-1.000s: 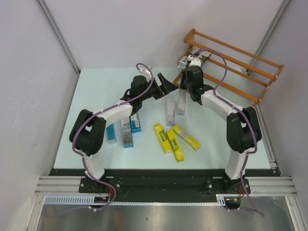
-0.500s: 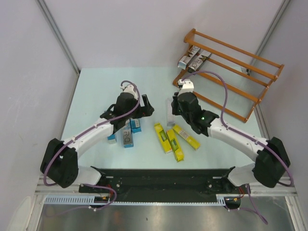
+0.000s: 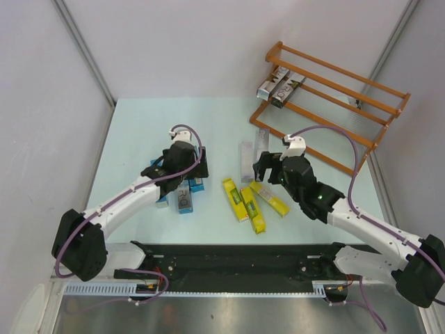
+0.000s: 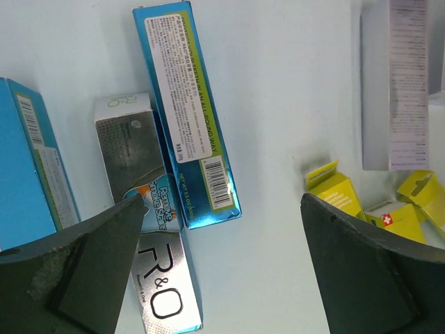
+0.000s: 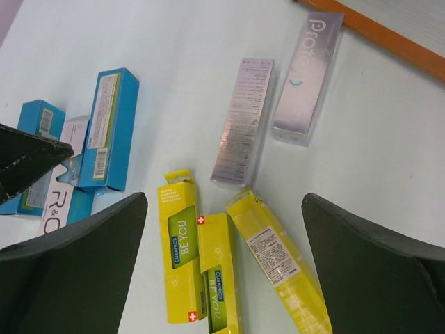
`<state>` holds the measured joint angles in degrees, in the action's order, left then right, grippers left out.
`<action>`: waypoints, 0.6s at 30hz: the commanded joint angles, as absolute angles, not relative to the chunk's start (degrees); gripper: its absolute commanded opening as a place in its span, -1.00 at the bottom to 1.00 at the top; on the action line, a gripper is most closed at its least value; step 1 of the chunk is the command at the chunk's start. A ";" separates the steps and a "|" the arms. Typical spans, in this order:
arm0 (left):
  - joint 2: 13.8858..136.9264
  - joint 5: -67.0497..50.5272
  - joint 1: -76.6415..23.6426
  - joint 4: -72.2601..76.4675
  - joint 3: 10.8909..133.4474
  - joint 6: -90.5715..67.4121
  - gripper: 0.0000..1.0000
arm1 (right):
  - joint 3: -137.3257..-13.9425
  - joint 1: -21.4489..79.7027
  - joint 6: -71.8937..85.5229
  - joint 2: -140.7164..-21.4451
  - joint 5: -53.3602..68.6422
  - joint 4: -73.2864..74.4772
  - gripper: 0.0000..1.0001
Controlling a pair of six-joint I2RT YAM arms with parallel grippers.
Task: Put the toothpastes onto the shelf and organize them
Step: Pick up the toothpaste from the center of the board.
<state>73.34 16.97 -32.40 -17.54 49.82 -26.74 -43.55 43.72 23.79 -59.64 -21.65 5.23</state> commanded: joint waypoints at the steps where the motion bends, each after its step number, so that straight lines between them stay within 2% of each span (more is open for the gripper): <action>1: 73.47 19.69 -32.43 -18.54 51.15 -24.79 1.00 | -42.80 43.77 23.73 -58.45 -22.77 3.43 0.99; 10: 81.55 15.04 -28.57 -16.61 55.89 -23.29 0.99 | -42.19 43.77 24.43 -58.80 -21.18 2.90 0.99; 18: 92.71 13.98 -25.49 -18.63 66.61 -22.15 0.99 | -41.84 43.51 24.26 -58.80 -20.66 3.16 0.98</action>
